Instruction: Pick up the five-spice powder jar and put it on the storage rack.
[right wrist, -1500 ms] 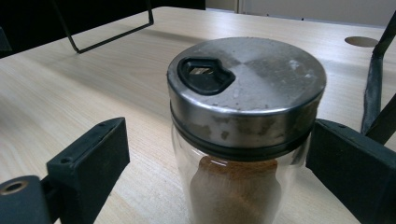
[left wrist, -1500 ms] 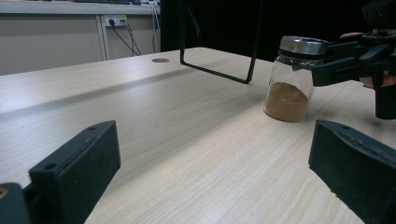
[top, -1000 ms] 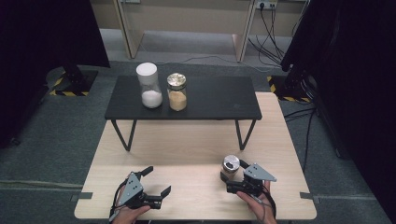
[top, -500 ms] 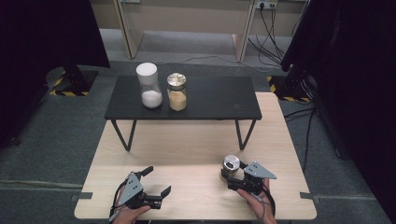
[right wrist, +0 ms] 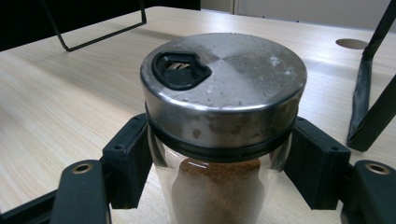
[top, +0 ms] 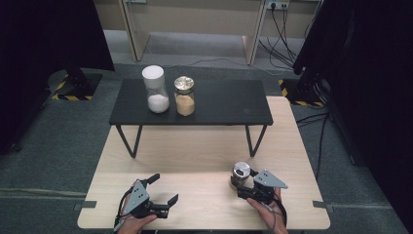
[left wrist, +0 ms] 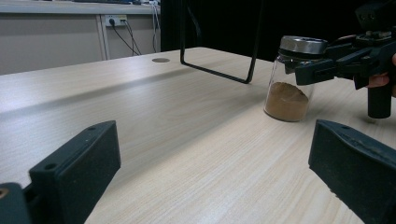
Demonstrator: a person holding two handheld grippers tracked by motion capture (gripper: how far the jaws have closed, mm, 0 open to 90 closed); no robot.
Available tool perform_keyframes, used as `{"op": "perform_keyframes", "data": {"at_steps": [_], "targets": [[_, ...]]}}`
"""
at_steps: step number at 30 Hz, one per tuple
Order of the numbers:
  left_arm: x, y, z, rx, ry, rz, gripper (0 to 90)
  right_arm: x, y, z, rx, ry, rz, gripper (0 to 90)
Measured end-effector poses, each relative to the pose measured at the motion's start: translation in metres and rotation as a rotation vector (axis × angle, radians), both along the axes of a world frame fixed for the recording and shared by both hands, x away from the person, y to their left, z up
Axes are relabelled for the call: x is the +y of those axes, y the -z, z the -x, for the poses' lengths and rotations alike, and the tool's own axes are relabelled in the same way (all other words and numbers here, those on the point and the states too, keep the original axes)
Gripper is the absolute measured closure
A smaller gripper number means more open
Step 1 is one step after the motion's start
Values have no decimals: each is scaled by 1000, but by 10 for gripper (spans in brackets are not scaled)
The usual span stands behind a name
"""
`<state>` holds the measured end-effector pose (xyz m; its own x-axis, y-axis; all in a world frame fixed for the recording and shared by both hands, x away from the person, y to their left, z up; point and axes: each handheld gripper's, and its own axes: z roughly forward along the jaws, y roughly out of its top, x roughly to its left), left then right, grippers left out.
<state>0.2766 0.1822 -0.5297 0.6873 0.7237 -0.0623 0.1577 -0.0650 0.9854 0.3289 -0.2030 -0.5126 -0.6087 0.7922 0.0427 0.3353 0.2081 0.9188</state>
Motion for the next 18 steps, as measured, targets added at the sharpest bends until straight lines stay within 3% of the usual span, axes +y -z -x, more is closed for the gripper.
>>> {"op": "perform_keyframes", "data": {"at_steps": [8,18], "targets": [[0,0,0,-1,-1,1,15,0,-1,1,-17,16,18,311],[0,0,0,-2,-2,2,15,-4,-7,3,-47,34,4,311]]}}
